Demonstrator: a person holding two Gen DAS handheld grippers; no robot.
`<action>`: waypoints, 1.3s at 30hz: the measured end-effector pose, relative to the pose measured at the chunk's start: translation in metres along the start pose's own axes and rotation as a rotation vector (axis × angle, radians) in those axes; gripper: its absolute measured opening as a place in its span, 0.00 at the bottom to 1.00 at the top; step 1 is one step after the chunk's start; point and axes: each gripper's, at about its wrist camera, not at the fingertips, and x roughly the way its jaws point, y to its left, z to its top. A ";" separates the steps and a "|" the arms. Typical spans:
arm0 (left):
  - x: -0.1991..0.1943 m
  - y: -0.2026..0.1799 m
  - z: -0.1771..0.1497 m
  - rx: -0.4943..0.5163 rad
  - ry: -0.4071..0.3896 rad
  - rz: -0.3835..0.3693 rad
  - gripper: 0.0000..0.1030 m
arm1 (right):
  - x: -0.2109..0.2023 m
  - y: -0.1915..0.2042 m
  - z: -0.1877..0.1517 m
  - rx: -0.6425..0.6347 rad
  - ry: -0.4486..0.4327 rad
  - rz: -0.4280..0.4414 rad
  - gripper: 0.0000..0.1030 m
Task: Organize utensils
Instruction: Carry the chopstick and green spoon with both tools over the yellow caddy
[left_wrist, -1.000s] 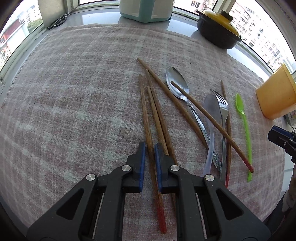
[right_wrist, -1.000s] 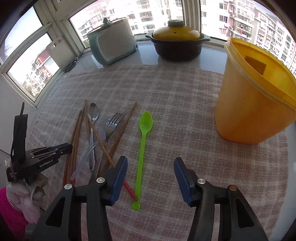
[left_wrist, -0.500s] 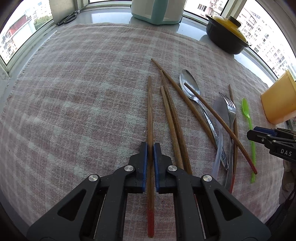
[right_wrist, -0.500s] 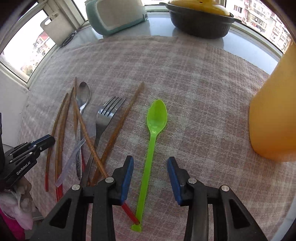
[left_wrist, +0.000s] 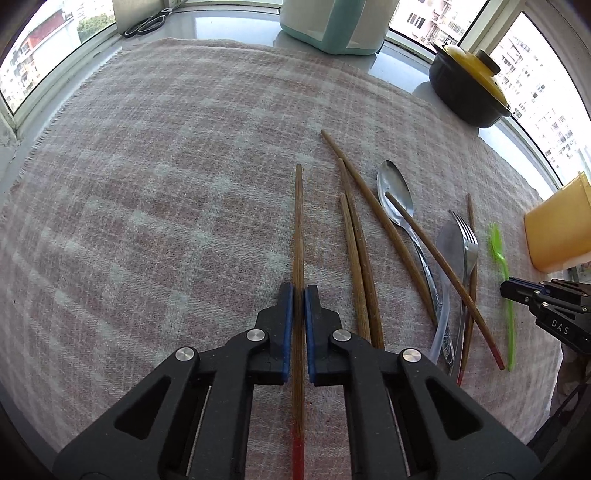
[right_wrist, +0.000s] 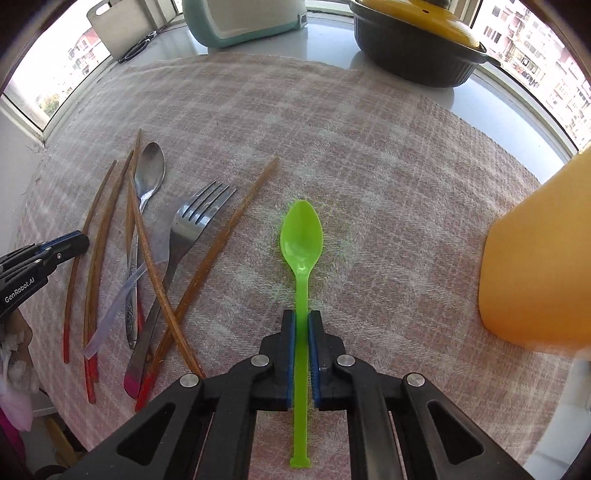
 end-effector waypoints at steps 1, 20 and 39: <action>-0.002 0.004 -0.001 -0.013 -0.005 -0.001 0.04 | 0.000 -0.002 0.000 0.012 -0.004 0.008 0.04; -0.082 0.004 -0.028 -0.104 -0.163 -0.147 0.04 | -0.071 -0.022 -0.038 0.138 -0.275 0.131 0.04; -0.138 -0.137 0.007 0.078 -0.295 -0.356 0.04 | -0.179 -0.083 -0.087 0.233 -0.521 0.127 0.04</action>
